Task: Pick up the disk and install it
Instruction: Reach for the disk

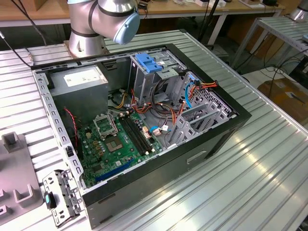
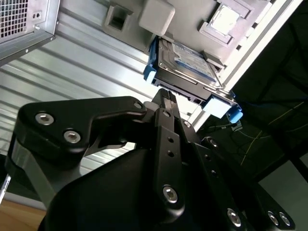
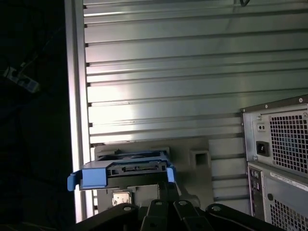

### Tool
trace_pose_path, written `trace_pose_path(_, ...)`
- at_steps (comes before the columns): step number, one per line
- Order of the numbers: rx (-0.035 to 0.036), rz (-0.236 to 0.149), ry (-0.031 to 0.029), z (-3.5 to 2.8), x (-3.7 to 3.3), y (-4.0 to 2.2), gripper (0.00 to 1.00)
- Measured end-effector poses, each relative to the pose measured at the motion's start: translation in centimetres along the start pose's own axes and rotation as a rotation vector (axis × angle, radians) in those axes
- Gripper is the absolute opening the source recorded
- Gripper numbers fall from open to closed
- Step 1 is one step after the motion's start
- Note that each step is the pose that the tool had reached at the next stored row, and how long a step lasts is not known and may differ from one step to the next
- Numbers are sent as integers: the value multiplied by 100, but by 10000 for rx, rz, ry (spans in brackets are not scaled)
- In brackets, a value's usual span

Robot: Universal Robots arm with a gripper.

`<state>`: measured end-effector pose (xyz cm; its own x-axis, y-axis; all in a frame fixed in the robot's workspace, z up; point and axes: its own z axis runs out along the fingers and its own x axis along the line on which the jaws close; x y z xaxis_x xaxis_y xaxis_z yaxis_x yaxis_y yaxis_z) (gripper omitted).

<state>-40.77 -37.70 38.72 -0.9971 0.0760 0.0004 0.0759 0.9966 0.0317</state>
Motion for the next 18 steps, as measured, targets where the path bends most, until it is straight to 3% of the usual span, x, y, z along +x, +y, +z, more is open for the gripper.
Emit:
trace_pose_path(2,3,2,39,2,67,-5,11)
trace_pose_path(10,3,2,47,2,69,-5,11)
trace_pose_path(12,4,3,47,2,99,-7,11)
trace_pose_path(16,4,2,48,2,212,-13,11)
trace_pose_path(18,2,2,46,3,311,-21,11)
